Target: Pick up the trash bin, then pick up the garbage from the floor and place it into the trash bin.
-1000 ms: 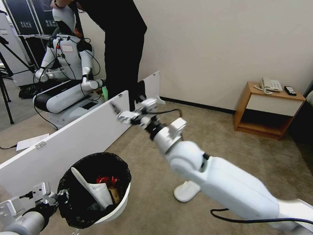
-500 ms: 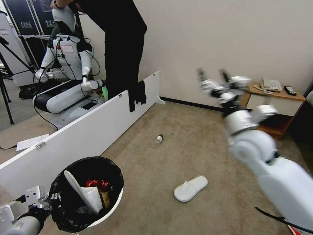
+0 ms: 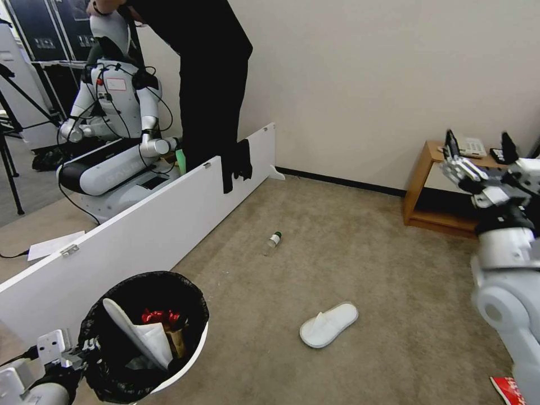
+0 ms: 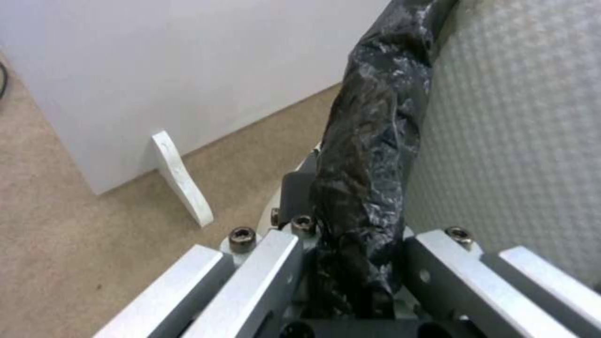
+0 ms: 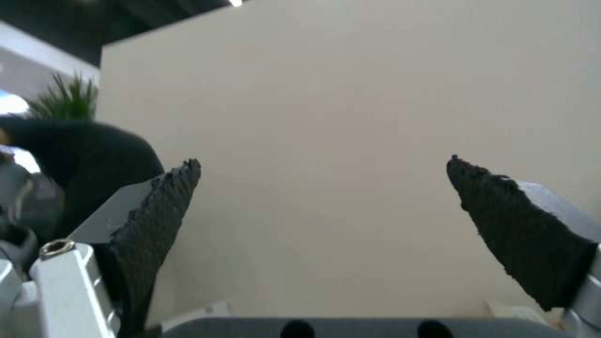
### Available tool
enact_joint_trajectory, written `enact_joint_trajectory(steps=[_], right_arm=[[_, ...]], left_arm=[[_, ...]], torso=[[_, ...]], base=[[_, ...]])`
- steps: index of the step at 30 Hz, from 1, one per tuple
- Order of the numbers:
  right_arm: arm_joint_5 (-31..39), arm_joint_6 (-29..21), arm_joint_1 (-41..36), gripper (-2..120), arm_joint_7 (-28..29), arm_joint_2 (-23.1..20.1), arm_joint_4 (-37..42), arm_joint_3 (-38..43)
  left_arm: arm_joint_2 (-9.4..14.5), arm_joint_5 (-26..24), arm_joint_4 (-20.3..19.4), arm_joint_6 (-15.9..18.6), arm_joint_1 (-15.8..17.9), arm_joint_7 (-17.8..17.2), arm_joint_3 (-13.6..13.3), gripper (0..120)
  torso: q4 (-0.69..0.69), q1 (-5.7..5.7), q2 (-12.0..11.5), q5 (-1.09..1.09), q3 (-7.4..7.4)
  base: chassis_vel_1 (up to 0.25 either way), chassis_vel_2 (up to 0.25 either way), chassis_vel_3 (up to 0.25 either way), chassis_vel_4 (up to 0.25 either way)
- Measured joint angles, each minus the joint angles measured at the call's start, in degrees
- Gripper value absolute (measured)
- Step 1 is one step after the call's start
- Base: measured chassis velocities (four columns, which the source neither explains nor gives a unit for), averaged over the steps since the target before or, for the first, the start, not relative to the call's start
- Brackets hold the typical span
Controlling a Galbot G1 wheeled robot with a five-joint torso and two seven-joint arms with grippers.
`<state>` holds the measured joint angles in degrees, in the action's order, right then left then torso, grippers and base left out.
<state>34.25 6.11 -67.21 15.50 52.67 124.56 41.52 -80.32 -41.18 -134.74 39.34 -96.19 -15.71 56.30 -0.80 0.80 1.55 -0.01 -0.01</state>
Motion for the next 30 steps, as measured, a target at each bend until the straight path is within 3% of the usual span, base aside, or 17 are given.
enact_joint_trajectory(steps=[8,30], right_arm=[[-5.82,2.66,-8.69,100,-1.78,5.04,2.42,1.87],[-13.13,5.73,-14.64,100,-3.24,12.22,2.82,2.57]], left_arm=[[-2.14,3.24,-0.17,-0.72,-0.48,1.4,-0.82,2],[-3.12,6.34,1.41,-1.83,-0.78,4.14,-1.99,2]], torso=[[0.01,0.0,0.0,0.02,0.0],[0.0,0.0,0.0,0.01,0.01]], base=[[0.0,0.0,0.0,0.0],[0.0,0.0,0.0,0.0]])
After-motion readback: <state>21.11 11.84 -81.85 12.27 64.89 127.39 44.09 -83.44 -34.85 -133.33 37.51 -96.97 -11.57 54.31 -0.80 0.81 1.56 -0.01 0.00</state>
